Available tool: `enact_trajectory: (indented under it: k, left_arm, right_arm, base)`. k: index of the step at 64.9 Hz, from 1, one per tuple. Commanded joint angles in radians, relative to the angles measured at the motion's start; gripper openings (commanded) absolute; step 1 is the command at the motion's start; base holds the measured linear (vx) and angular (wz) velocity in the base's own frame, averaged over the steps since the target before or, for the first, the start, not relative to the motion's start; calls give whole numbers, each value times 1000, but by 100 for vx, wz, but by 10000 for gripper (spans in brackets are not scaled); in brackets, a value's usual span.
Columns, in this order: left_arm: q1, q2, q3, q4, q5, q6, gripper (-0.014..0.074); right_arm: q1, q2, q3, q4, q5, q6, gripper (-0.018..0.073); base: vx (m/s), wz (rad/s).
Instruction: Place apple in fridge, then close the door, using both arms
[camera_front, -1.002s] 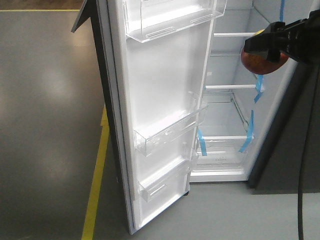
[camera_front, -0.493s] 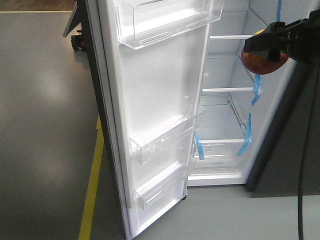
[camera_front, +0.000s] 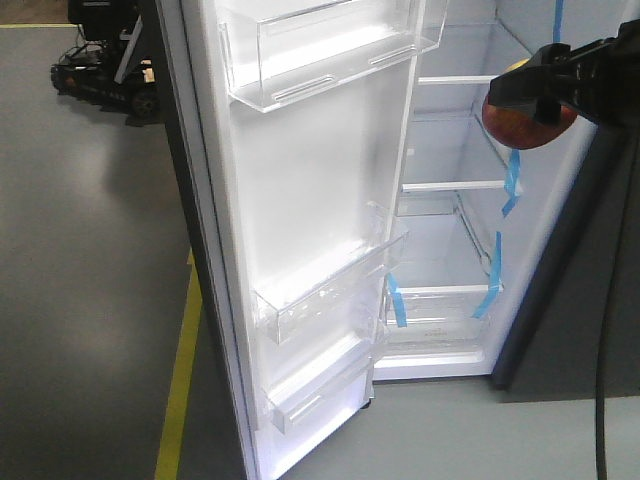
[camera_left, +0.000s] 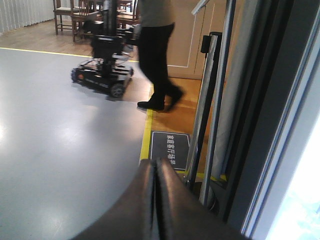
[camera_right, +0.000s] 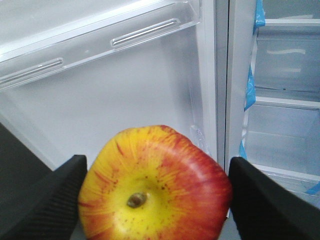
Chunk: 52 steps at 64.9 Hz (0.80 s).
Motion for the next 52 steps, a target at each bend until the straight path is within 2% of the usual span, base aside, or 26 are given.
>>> enact_trajectory:
  k: [1,52]
  left_arm:
    - [-5,-16,30,1,-73,-3,-5]
    - [-5,-16,30,1,-73,-3,-5]
  right_arm:
    - [-3,-32,-32,30,-60,-11,-5]
    - [-3,-32,-32,30,-60,-11,-5]
  base:
    - [5,0]
    - [5,0]
